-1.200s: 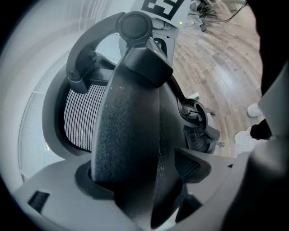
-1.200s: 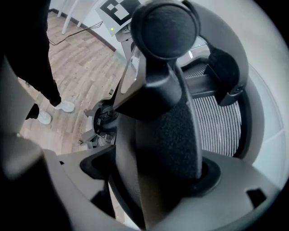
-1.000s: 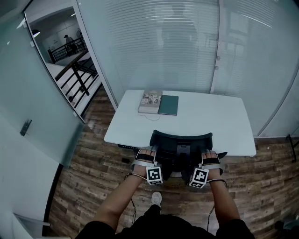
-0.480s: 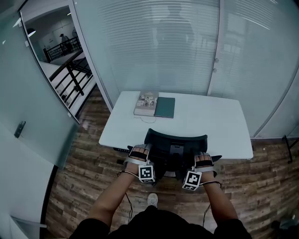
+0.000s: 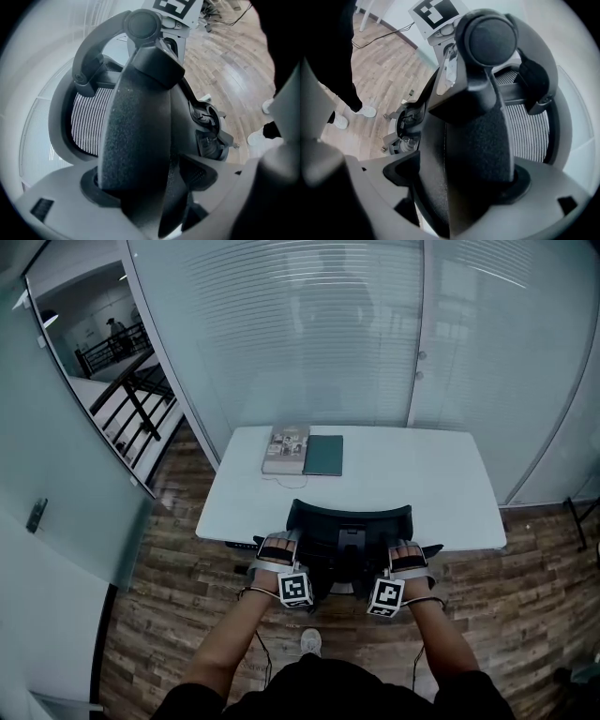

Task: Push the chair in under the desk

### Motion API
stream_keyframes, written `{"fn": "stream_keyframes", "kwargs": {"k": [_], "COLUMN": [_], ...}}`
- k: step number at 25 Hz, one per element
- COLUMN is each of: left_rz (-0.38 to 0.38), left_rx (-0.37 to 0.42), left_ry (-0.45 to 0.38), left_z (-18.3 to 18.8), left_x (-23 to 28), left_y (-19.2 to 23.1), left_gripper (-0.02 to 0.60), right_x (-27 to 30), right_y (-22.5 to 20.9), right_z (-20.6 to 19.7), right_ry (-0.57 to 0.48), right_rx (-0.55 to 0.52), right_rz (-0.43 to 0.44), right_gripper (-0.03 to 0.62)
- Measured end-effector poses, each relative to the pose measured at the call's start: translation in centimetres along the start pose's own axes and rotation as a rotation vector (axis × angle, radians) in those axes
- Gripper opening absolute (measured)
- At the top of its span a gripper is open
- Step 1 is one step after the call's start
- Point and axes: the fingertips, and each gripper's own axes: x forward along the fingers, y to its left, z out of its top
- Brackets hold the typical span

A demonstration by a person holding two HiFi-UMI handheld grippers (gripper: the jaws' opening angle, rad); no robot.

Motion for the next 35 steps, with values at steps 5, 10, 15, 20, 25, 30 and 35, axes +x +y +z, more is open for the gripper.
{"fn": "stream_keyframes", "kwargs": {"k": [5, 10, 15, 20, 25, 30, 35], "left_rz": [0.021, -0.008, 0.037, 0.077, 0.071, 0.073, 0.060], "left_rx": [0.002, -0.030, -0.157, -0.392, -0.818, -1.120, -1.290], "left_ry": [-0.011, -0.037, -0.086, -0.154, -0.282, -0.427, -0.452], "left_z": [0.5, 0.4, 0.5, 1.8, 4.0, 6.0, 6.1], "left_x": [0.4, -0.3, -3.6, -8.3, -11.9, -14.9, -16.0], "left_y": [0.1, 0.5, 1.5, 1.8, 3.7, 6.7, 6.9], "left_gripper": [0.394, 0.400, 0.399, 0.399, 0.355, 0.195, 0.015], "right_x": [0.2, -0.3, -3.8, -9.1, -13.6, -17.2, -18.7], "right_y": [0.5, 0.3, -1.8, -4.3, -5.7, -9.3, -9.9], "right_z": [-0.5, 0.5, 1.9, 3.0, 4.0, 3.1, 2.3], "right_ry": [0.004, -0.046, -0.160, -0.311, -0.442, -0.517, -0.556], "right_rx": [0.006, 0.053, 0.255, 0.524, 0.794, 0.976, 1.134], "right_rz": [0.032, 0.075, 0.048, 0.018, 0.072, -0.047, -0.087], "right_gripper": [0.445, 0.440, 0.440, 0.419, 0.348, 0.155, 0.005]}}
